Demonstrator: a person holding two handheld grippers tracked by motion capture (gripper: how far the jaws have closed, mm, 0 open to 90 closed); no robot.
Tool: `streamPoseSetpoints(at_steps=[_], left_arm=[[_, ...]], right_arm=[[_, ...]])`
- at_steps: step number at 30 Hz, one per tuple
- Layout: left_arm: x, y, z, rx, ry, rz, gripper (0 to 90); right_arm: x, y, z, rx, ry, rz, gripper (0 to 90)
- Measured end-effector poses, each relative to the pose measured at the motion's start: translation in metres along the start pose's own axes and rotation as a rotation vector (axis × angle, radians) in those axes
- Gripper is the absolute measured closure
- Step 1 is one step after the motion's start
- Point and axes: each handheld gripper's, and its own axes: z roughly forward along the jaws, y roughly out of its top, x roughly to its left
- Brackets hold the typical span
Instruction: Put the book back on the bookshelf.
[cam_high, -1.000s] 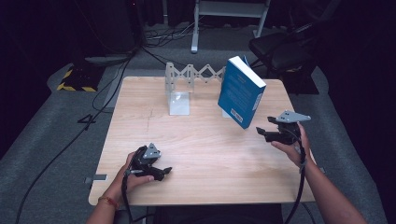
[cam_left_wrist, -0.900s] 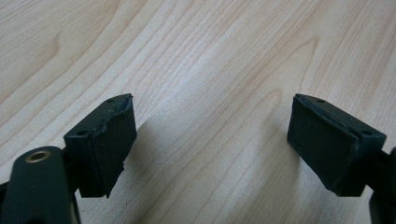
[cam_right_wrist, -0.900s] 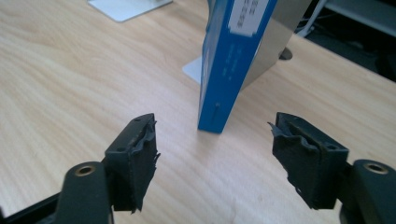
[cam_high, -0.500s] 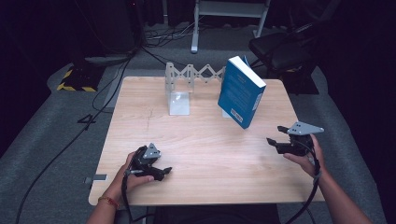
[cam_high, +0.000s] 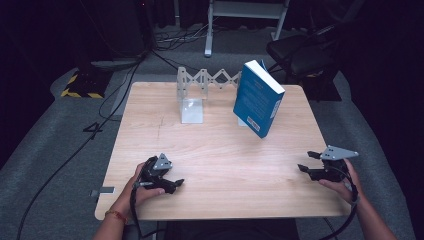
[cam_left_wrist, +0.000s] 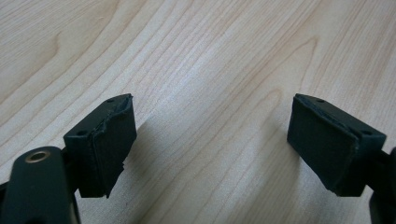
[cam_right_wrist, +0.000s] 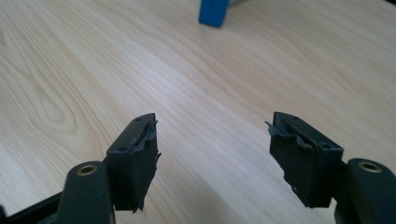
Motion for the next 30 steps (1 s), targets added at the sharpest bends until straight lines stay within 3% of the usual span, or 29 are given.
streamPoseSetpoints(at_steps=[8,14,30], left_arm=[[-0.001,0.0,0.0,-0.001,0.002,-0.001,16.1],[-0.001,0.0,0.0,-0.001,0.002,-0.004,15.9],[-0.001,-0.002,-0.002,0.002,0.006,-0.007,15.8]], right_arm=[[-0.018,-0.039,-0.011,0.008,-0.003,0.167,24.1],[-0.024,-0.055,-0.005,0.041,-0.034,0.213,20.2],[-0.021,-0.052,-0.001,0.056,-0.039,0.215,18.5]])
